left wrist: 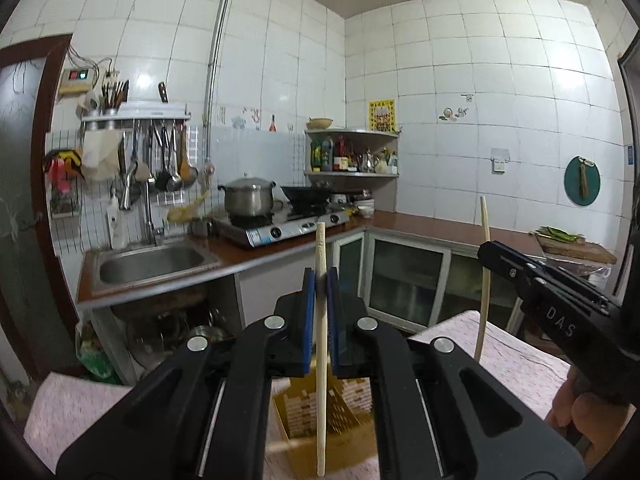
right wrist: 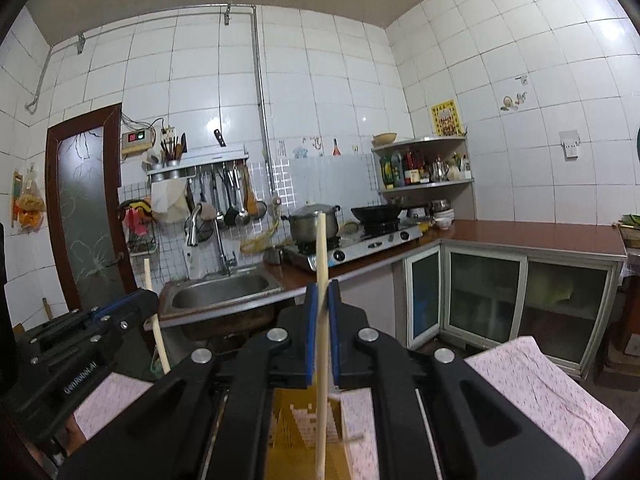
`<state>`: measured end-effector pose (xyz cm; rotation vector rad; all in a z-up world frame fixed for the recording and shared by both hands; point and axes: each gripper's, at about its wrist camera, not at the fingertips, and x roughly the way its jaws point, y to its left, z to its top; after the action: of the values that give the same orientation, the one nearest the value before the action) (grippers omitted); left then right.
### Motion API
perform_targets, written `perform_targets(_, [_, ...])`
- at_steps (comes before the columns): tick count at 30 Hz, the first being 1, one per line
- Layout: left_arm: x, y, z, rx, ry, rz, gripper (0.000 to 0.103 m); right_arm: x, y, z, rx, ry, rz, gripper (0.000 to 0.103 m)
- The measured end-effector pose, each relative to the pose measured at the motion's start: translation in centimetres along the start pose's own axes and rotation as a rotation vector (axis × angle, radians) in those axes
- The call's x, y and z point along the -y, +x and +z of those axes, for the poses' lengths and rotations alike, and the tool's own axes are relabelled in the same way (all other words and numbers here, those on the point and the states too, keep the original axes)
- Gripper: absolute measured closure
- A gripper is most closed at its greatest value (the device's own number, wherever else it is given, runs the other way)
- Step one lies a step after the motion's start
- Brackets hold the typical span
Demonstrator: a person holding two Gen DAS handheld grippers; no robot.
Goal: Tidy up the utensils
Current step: 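Lower the chopsticks into the holder and open both grippers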
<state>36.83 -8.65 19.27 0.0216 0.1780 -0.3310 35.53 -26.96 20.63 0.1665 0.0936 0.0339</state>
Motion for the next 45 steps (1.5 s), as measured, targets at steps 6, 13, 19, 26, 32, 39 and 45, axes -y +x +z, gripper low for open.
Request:
perform_targets(6, [-1.3,2.8,0.9,0.045,-0.038,0.016,0.099,-0.8,2.7,0.5,0.047,-0.01,-0.005,0.097])
perform_targets(13, [-1.5,4.6,0.2,0.058,-0.037,0.027,0.099,-1.3,5.1,0.0,0.111,-0.062,-0.029,0.097])
perform_targets(19, [-1.6,5.9,-2.4,0.035,-0.041,0.027,0.099,-1.5,6.6,-3.4,0.095,-0.102,-0.021,0.097])
perform_targets(26, [-2.1,6.7,-5.5,-0.021,-0.051,0.016,0.099,-1.1,6.9,-6.1,0.067,-0.117,0.012,0.097])
perform_targets(32, [-2.2,6.6,-8.1,-0.081,-0.049,0.019,0.098,-1.0,6.7,-8.7,-0.003,-0.15,0.009,0.097])
perform_targets(39, [-2.5,5.7,-9.6,-0.142,-0.049,0.036,0.098,-0.2,6.0,-9.5,-0.096,-0.142,0.016,0.095])
perform_targets(45, [-3.0,2.2,-9.3,-0.135,-0.081,0.067,0.043,-0.2,3.7,-8.5,-0.132,-0.128,0.023,0.038])
